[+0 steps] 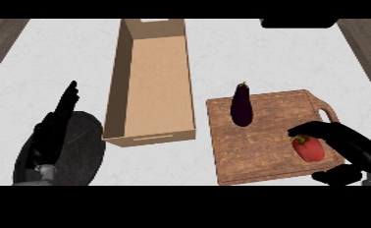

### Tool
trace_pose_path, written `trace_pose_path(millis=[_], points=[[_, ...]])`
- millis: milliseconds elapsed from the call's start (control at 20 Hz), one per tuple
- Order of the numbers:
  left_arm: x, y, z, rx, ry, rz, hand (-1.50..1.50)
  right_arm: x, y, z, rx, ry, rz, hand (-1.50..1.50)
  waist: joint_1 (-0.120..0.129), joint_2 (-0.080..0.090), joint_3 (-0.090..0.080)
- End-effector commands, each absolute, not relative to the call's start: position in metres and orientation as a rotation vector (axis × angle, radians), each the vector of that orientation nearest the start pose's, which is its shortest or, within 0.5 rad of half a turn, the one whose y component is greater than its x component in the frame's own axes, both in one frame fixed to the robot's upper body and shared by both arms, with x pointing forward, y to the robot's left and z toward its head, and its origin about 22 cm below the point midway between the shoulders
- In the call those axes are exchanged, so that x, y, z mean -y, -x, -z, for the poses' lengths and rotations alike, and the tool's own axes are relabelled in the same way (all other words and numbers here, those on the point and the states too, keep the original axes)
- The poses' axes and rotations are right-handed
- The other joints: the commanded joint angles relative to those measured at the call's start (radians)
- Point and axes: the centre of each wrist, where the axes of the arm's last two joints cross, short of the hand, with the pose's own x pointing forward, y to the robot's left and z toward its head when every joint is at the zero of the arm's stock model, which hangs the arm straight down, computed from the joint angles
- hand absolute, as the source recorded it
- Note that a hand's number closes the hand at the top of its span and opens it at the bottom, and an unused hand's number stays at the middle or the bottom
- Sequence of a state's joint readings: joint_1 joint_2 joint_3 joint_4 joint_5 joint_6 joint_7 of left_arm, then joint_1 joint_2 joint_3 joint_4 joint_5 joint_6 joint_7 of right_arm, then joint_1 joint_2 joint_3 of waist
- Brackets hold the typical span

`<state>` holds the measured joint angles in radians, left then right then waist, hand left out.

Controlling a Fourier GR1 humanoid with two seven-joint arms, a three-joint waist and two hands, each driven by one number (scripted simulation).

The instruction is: Pick the bell pepper from the cutting board and place it in the cardboard box

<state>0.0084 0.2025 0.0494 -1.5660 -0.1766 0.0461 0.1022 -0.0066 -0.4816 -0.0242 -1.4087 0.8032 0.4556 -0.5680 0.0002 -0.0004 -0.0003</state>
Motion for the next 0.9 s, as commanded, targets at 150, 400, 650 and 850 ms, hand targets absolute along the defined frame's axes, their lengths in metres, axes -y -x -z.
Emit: trace_pose_path(millis=[150,400,650,850], points=[[-0.283,-0.232,-0.008,1.440,-0.373,0.197,0.00,0.360,-0.237,0.005,1.533,0.465,-1.331,1.50,0.003,0.000,0.001],[-0.289,-0.235,-0.014,1.454,-0.372,0.193,0.00,0.360,-0.239,0.011,1.590,0.511,-1.302,1.50,0.001,0.000,0.001],[-0.295,-0.226,-0.005,1.430,-0.407,0.181,0.00,0.330,-0.219,0.003,1.294,0.812,-1.043,1.50,-0.033,-0.010,-0.006],[-0.303,-0.225,-0.008,1.412,-0.442,0.148,0.00,0.326,-0.190,0.028,0.981,0.997,-0.837,1.50,-0.076,-0.013,-0.013]])
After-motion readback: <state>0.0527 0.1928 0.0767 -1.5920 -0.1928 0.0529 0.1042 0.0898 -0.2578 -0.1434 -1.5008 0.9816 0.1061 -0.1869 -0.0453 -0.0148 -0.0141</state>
